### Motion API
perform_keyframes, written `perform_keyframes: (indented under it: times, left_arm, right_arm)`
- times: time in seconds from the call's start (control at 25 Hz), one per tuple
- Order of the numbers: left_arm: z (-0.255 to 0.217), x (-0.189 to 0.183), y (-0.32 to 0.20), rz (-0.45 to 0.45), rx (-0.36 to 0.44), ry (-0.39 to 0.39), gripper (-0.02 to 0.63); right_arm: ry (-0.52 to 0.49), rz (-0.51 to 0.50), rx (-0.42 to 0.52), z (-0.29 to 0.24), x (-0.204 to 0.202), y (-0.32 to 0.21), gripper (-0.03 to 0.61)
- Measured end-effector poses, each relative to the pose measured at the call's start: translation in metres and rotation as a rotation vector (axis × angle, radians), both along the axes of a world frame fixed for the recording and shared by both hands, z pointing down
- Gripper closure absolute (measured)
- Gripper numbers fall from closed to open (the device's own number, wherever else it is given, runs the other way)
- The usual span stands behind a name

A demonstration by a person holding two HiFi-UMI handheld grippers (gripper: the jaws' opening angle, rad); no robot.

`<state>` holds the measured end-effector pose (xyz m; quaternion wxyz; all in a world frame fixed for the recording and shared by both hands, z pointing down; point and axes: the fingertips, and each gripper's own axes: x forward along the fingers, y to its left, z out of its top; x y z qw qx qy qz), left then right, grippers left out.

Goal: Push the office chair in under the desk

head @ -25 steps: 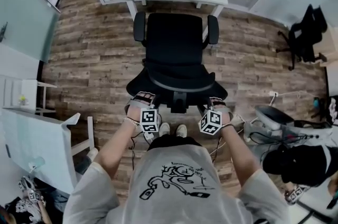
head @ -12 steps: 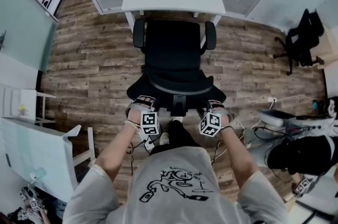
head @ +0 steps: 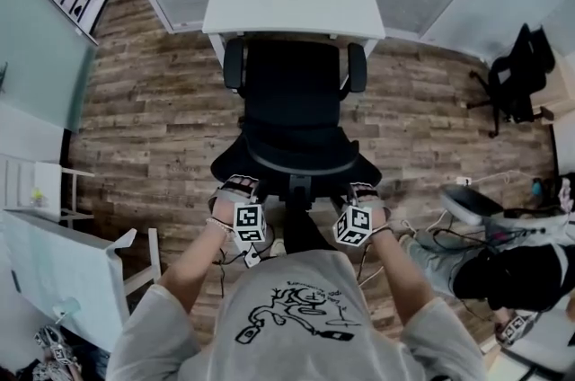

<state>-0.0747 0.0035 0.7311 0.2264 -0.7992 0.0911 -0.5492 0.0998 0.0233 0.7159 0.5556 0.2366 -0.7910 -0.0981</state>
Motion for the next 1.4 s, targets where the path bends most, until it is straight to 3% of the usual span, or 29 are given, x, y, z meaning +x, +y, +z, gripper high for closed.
perform_keyframes:
  times: [1.4]
  left_arm:
    - [-0.010,0.026,-0.115,-0.025,-0.023,0.010,0.506]
  right_arm:
    - [-0.034,-0.032,-0.051,-0.009,0.024,-0.120,0.430]
